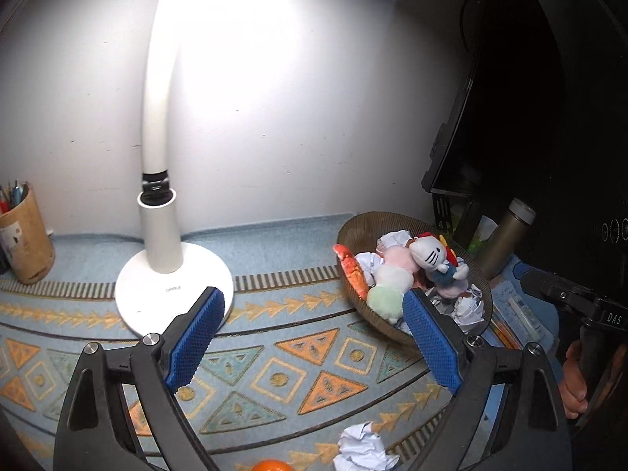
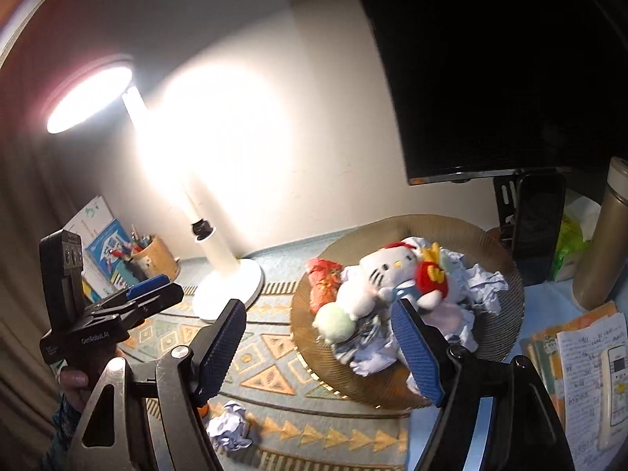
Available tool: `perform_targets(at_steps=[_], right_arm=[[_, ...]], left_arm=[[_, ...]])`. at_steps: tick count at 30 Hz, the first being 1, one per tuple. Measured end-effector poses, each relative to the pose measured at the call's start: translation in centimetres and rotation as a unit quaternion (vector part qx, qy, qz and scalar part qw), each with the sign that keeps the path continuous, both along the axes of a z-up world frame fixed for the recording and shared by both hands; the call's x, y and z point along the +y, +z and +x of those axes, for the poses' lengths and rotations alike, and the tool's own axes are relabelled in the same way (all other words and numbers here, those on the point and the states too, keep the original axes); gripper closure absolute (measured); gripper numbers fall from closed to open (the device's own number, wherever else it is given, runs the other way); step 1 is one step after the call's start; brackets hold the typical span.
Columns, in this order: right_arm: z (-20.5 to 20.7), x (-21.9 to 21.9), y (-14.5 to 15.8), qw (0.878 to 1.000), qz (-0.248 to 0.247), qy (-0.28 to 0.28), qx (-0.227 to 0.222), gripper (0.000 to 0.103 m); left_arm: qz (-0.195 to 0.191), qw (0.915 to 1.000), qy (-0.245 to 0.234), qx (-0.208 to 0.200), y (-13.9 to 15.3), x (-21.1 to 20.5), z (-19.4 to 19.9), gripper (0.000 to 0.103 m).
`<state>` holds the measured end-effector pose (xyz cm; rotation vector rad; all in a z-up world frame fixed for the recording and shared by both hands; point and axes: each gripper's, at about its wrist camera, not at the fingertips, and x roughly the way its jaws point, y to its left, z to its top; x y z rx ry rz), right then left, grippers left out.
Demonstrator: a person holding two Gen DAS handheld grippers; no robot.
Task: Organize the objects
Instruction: 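Move both grippers back toward the last orange and paper ball, then grasp the orange with the left gripper while the right grasps the paper ball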
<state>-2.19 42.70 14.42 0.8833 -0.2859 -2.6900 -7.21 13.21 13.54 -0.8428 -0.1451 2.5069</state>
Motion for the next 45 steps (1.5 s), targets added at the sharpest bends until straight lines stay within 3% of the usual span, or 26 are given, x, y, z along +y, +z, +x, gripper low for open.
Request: perform_targets(at_steps=[4, 8, 14, 17, 21, 26, 31, 38, 45], right_arm=[[2.4, -4.5, -2.2, 0.999, 0.011, 0.044, -0.012, 0.028], [3.8, -7.5, -6.0, 0.998, 0.015, 0.045, -0.034, 0.028], [2.5, -8.0, -11.9, 0.996, -0.005, 0.022, -0.088, 0.028], [2.0, -7.2, -13.4, 0.995, -0.015, 0.003, -0.096, 0.028], [1.5, -6.7, -14.3, 0.994, -0.029, -0.006, -0.108, 0.027], [2.1, -6.6, -13.7, 0.995, -0.037, 0.000, -0.089, 0.019], [2.8, -8.4, -13.2, 0.996, -0.020, 0.043, -0.071, 0.017], [3.4, -12.5, -13.7, 0.992, 0.076, 0.077, -0.068, 0.016], [2.6, -12.3, -14.5, 0.990, 0.069, 0.080, -0.096, 0.016]], left_arm=[[-0.019, 0.9987, 0.045, -0.010, -2.6, -4.4, 2.3, 0.010], [-0.040, 0.9961, 0.071, -0.035, -6.5, -6.9, 3.1, 0.010], [-0.057, 0.9930, 0.091, -0.049, -10.3, -7.5, 3.2, 0.010], [-0.062, 0.9931, 0.092, -0.039, -10.2, -7.3, 3.4, 0.010], [-0.080, 0.9920, 0.090, -0.037, -10.3, -6.7, 3.6, 0.010], [-0.086, 0.9919, 0.086, -0.035, -10.3, -6.4, 3.7, 0.010], [-0.088, 0.9927, 0.076, -0.032, -10.2, -6.1, 4.0, 0.010], [-0.038, 0.9980, -0.020, -0.046, -10.1, -5.3, 5.0, 0.010], [-0.088, 0.9928, -0.061, -0.052, -11.0, -2.7, 5.4, 0.010]])
